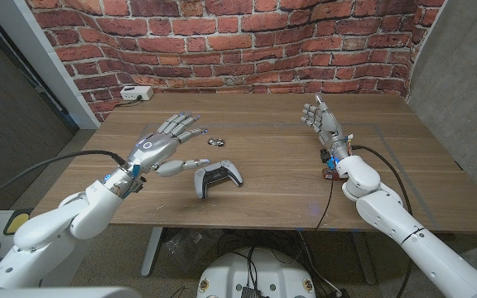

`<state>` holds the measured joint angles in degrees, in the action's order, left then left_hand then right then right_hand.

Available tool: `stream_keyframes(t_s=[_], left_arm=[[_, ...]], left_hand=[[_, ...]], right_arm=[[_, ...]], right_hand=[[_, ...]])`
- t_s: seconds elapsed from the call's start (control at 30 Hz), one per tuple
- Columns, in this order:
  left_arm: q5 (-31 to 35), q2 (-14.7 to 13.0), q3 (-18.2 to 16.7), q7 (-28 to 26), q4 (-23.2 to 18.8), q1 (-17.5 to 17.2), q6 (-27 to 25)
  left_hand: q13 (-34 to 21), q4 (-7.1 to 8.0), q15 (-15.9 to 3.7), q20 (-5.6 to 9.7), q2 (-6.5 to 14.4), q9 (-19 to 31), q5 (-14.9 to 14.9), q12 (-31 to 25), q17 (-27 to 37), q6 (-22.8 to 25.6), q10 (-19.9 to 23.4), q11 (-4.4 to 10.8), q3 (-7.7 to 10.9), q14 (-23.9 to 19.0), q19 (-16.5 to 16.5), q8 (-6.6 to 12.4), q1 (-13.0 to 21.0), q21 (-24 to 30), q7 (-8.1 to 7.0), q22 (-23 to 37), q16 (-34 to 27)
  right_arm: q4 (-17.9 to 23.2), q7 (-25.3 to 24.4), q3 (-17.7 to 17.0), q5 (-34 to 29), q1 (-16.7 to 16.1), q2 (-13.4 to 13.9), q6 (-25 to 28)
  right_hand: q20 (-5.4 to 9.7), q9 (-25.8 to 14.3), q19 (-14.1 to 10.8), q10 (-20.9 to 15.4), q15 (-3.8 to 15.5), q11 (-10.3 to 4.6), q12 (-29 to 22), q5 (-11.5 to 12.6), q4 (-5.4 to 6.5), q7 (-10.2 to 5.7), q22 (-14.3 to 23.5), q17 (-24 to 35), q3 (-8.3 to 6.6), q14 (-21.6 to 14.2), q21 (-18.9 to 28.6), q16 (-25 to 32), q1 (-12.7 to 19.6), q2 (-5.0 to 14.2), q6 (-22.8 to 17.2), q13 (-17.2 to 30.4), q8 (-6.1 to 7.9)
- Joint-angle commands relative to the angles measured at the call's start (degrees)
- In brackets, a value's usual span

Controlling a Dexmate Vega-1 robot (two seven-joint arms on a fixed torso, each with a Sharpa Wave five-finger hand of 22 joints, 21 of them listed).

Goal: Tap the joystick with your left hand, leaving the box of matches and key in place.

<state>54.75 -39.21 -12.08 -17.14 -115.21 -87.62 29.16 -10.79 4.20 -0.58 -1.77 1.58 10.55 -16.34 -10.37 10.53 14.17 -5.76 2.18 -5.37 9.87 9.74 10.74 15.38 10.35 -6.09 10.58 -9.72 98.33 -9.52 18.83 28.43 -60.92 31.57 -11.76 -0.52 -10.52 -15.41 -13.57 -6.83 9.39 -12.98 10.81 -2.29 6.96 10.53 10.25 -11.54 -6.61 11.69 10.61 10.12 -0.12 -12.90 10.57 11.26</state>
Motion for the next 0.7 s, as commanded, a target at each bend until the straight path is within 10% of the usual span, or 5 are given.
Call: stream_keyframes(t_s=[0.03,0.7], left_arm=[[2.62,-5.91,1.59,5.12,-4.98,-1.78,-6.77],[4.29,-10.95,6.03,13.98,-8.49,0.09,-12.97]], left_hand=[[-0.3,0.54,0.7,-0.88,0.4,0.16,-0.12,0.13,0.35,0.14,-2.12,0.2,-0.51,5.56,4.45,0.27,-0.44,0.16,-0.24,0.29,0.06],[-0.36,1.16,1.61,-1.03,0.91,0.19,0.17,-0.33,0.49,0.24,-4.87,-0.09,-1.19,8.49,8.0,0.52,-1.11,0.13,0.11,0.43,-0.31]], right_arm=[[-1.19,1.27,0.49,0.84,1.18,-0.31,0.42],[-2.71,2.25,0.58,2.44,1.76,-0.04,0.68]], right_hand=[[0.07,-0.25,0.29,-0.32,-0.01,0.13,0.2,0.2,-0.25,0.02,0.17,0.31,-0.16,-0.05,0.0,-0.01,0.02,0.77,-0.48,0.13,0.26],[0.06,-0.26,0.4,-0.51,-0.01,0.03,0.21,0.19,-0.23,-0.03,0.19,0.34,-0.07,-0.15,-0.02,0.06,-0.15,0.95,-0.74,0.14,0.25]])
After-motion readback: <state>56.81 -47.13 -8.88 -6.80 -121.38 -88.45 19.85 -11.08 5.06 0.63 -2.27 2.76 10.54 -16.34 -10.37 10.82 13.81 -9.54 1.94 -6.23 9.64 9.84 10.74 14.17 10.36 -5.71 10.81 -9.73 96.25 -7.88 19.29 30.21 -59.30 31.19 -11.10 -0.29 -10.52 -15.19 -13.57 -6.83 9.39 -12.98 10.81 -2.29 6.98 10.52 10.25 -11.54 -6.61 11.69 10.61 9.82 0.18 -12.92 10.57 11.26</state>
